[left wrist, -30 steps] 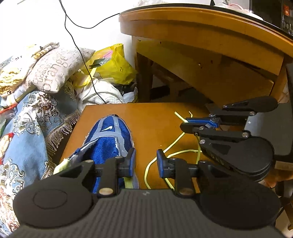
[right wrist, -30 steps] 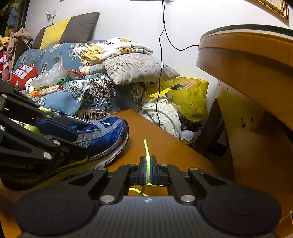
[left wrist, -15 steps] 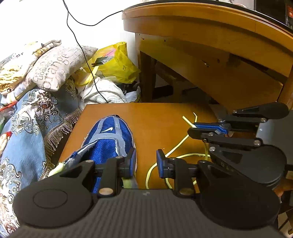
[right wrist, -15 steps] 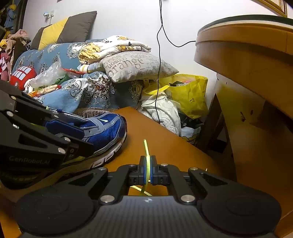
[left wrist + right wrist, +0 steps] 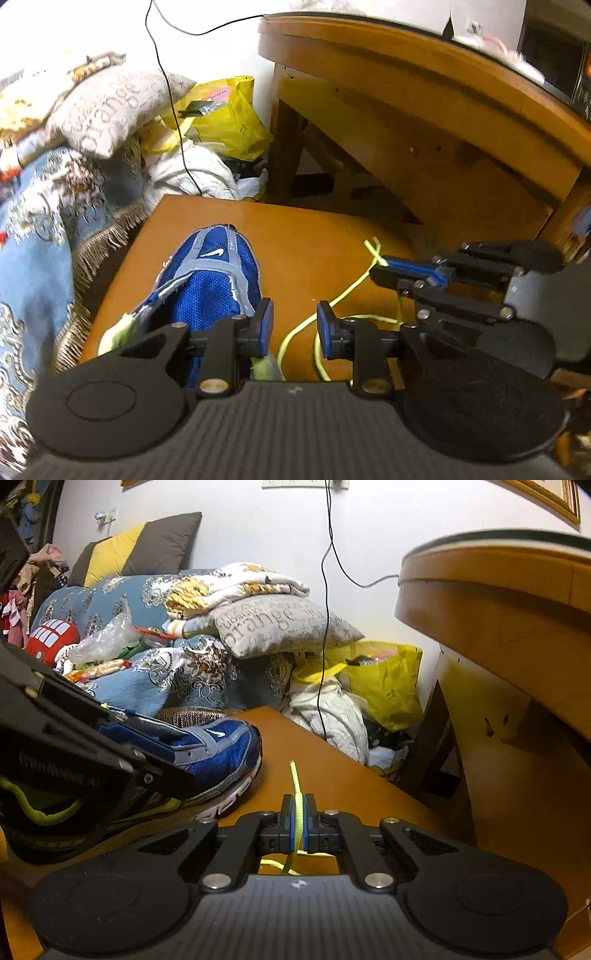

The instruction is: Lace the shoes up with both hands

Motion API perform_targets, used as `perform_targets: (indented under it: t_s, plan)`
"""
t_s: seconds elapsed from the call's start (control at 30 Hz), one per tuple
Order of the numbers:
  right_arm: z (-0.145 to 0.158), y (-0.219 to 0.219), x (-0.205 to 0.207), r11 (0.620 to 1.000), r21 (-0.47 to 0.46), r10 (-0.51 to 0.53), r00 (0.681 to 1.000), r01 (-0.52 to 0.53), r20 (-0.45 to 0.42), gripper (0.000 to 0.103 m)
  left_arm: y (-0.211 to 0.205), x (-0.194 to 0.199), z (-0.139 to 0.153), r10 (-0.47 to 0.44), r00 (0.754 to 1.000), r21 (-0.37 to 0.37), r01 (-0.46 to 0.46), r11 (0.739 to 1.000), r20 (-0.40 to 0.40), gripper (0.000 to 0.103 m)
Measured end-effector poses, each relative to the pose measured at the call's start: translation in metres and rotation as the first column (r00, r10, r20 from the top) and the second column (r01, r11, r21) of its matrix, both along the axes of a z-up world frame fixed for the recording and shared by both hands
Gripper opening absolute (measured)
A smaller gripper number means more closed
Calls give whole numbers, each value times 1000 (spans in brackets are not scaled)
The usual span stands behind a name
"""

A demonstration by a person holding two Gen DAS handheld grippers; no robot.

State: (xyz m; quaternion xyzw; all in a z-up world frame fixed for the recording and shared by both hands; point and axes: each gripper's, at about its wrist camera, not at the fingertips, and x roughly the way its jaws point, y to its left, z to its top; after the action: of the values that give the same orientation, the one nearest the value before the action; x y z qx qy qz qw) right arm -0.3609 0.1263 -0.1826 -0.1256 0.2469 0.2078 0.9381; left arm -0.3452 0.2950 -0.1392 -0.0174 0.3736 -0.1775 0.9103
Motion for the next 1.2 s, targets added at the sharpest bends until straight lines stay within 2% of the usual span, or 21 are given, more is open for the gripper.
perform_targets:
  t_s: [0.13, 0.3, 0.4, 0.5, 0.63, 0.73, 0.77, 0.87, 1.07, 1.2]
  plan:
    - [0, 3, -1, 1000, 0, 16, 1000, -16, 9, 3, 16, 4, 2, -1, 999, -98, -4, 995, -46, 28]
    - [-1, 4, 0, 1000, 13, 21, 1000, -21, 7, 3, 29, 3, 8, 11, 999, -177, -19, 984, -49, 40]
    - [-2, 5, 0, 999, 19, 29, 1000, -29, 9, 3, 34, -3, 13, 34, 999, -172, -38, 984, -30, 48]
    - [-2, 6, -2, 999, 15, 44, 999, -44, 31, 3, 38, -7, 14, 40, 999, -162, -42, 986, -16, 48]
    - [-3, 13, -5, 996, -26, 85, 992, -83, 93, 3, 34, -3, -1, 33, 998, -114, -38, 993, -44, 47]
    - [-6, 22, -8, 990, -86, 122, 982, -111, 142, 3, 29, 1, -11, 15, 998, -112, -23, 993, -68, 43]
    - [-8, 25, -9, 987, -109, 132, 979, -116, 156, 3, 28, 2, -14, 14, 997, -114, -23, 993, -73, 35]
    - [-12, 32, -11, 976, -177, 162, 968, -128, 194, 3, 24, 2, -18, 38, 998, -77, -42, 996, -49, 24]
    - [-23, 42, -10, 935, -332, 219, 941, -127, 258, 3, 29, -10, -27, 29, 999, -106, -25, 994, 42, 24]
    - [-34, 52, -12, 876, -466, 291, 911, -129, 293, 3, 32, -24, -32, -2, 992, -99, 14, 995, 127, 23]
